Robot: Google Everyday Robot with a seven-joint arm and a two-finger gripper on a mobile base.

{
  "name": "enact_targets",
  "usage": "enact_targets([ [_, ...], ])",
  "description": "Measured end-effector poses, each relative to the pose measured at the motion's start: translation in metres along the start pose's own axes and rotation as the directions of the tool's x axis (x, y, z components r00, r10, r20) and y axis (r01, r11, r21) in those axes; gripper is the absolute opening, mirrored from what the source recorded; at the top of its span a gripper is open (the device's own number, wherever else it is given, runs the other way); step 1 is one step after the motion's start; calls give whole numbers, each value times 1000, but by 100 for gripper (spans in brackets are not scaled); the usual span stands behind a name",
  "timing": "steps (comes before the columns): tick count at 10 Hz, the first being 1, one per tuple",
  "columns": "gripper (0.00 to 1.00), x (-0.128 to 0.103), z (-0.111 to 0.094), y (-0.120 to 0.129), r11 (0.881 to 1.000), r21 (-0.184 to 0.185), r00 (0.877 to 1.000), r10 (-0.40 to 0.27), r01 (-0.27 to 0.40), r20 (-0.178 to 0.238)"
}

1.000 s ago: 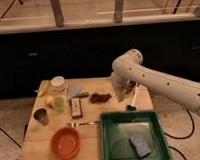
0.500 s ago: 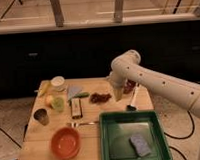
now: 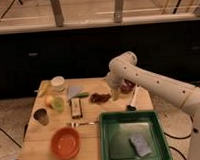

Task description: Place grapes in red bowl

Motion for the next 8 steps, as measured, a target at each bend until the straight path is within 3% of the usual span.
enact_targets([
  [8, 80, 0, 40, -3, 999, -40, 998, 29, -27, 49],
])
